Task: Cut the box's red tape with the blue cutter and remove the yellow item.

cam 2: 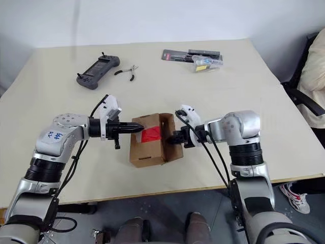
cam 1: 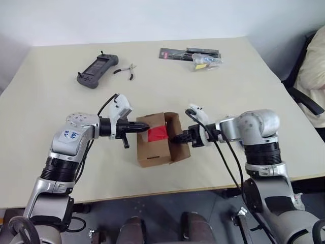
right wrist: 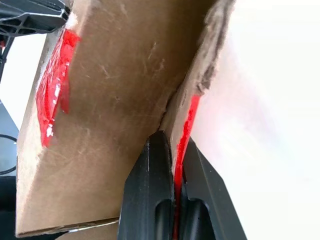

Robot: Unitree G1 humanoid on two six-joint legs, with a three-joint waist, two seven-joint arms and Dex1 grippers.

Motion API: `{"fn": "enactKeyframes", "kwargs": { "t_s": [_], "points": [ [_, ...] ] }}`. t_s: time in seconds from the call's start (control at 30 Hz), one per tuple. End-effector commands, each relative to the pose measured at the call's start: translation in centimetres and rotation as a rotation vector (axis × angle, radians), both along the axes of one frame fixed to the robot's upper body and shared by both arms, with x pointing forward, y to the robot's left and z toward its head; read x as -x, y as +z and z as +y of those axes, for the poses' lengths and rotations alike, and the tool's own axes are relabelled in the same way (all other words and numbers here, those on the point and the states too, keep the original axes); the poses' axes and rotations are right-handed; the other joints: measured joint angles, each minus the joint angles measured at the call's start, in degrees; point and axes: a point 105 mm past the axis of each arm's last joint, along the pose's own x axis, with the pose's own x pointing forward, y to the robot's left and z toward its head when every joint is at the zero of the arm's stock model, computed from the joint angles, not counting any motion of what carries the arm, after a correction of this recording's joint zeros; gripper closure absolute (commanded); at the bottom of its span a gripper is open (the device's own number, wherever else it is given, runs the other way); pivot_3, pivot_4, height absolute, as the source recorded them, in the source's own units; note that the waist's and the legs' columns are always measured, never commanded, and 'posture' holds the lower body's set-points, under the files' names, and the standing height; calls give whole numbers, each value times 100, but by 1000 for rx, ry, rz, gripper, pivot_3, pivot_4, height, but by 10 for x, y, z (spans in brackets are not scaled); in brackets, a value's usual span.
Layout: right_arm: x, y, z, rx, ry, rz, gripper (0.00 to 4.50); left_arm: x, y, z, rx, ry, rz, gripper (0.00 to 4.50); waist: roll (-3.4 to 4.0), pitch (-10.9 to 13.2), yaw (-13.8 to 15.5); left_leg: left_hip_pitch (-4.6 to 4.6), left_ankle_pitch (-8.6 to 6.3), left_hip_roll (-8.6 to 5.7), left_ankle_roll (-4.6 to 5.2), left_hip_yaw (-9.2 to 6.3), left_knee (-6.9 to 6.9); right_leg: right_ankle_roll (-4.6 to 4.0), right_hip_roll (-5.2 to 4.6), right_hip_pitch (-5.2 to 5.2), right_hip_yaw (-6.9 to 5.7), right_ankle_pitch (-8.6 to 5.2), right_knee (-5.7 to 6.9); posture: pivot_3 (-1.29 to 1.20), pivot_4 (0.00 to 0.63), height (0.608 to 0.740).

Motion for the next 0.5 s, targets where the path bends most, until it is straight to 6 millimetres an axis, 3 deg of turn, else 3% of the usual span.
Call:
{"fn": "enactKeyframes", "kwargs": {
  "t_s": [0.03,0.27,0.5],
  "points": [
    [-1,47,1,5,29,-136,4484,-2,3,-2,40,-2,-44,4500,7,16,-1,-6,0,0,0,0,3,0,0,-5,0,0,0,0,150,740],
    [8,84,7,88,67,-205,4484,-1,-2,-10,69,-9,-56,4500,10,19,-66,-4,0,1,0,0,-6,0,0,-6,-4,0,-2,0,150,740],
    [3,87,13,180,-19,-210,4484,-3,-8,-4,91,30,-61,4500,8,21,-77,-15,-1,2,2,-1,-3,0,0,-6,-8,0,-15,0,150,740]
  ]
}}
